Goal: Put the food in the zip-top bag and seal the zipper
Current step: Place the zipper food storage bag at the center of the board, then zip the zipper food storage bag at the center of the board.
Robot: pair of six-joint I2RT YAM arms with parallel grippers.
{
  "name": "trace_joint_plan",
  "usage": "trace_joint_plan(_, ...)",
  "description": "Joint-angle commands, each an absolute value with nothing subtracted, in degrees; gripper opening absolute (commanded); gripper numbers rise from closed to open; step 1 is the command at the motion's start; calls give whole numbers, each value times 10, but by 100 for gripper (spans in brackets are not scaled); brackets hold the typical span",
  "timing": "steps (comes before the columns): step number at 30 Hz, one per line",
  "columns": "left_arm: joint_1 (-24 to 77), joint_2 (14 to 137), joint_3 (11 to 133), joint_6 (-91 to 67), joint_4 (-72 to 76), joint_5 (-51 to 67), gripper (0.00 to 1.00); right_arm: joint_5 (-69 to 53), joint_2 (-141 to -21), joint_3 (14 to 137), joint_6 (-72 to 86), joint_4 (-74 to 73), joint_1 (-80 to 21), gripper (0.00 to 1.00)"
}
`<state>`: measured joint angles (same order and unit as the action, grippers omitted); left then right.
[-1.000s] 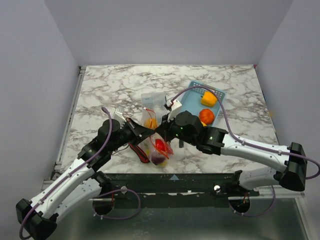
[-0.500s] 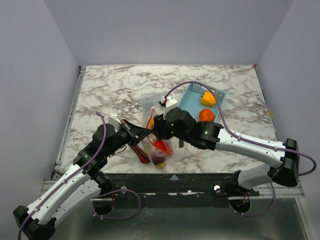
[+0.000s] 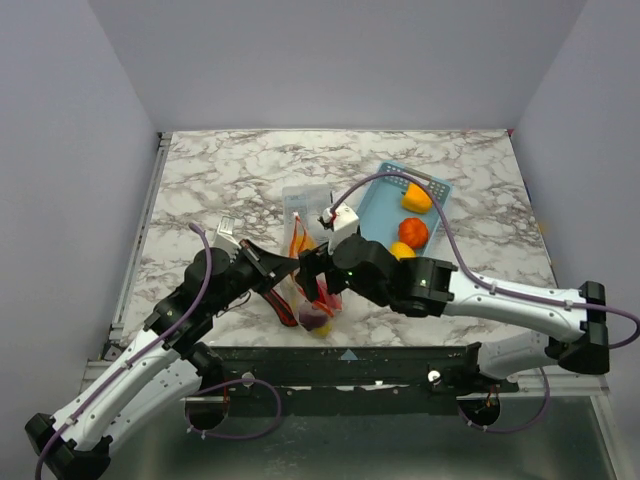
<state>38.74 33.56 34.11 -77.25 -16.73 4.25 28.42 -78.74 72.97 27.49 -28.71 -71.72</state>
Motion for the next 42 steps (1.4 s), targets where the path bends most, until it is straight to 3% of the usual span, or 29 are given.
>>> trace_joint_plan(1, 389, 322, 358, -767, -172, 9, 0, 158, -719, 682, 281, -138, -746, 91)
trace_joint_plan(7, 389, 321, 360, -762, -179, 9, 0, 118, -733, 654, 270, -122, -747, 91)
trace_joint_plan(14, 389, 314, 363, -761, -181, 9, 0, 305, -805, 706, 242, -196, -809, 89)
trace_joint_plan(16, 389, 313, 364, -751, -178, 11, 0, 361, -823, 717, 238, -209, -821, 81)
trace_joint_plan(18, 389, 314, 369, -720, -173, 17, 1, 395, -827, 710, 239, -201, -821, 65)
trace_joint_plan(22, 378, 331, 431, -535, -227, 10, 30, 367, -800, 663, 187, -130, -821, 23)
trace_joint_plan(25, 357, 334, 465, -395, -266, 9, 64, 319, -765, 620, 139, -69, -820, 2)
trace_joint_plan(30, 211, 318, 425, -249, -206, 201, 94, 215, -726, 589, 99, -46, -790, 0)
trace_joint_plan(36, 57, 375, 352, -334, 17, 430, 98, 117, -685, 551, 59, -36, -762, 0)
trace_joint_plan(42, 43, 500, 366, -358, 190, 588, 98, 78, -677, 539, 60, -27, -748, 0)
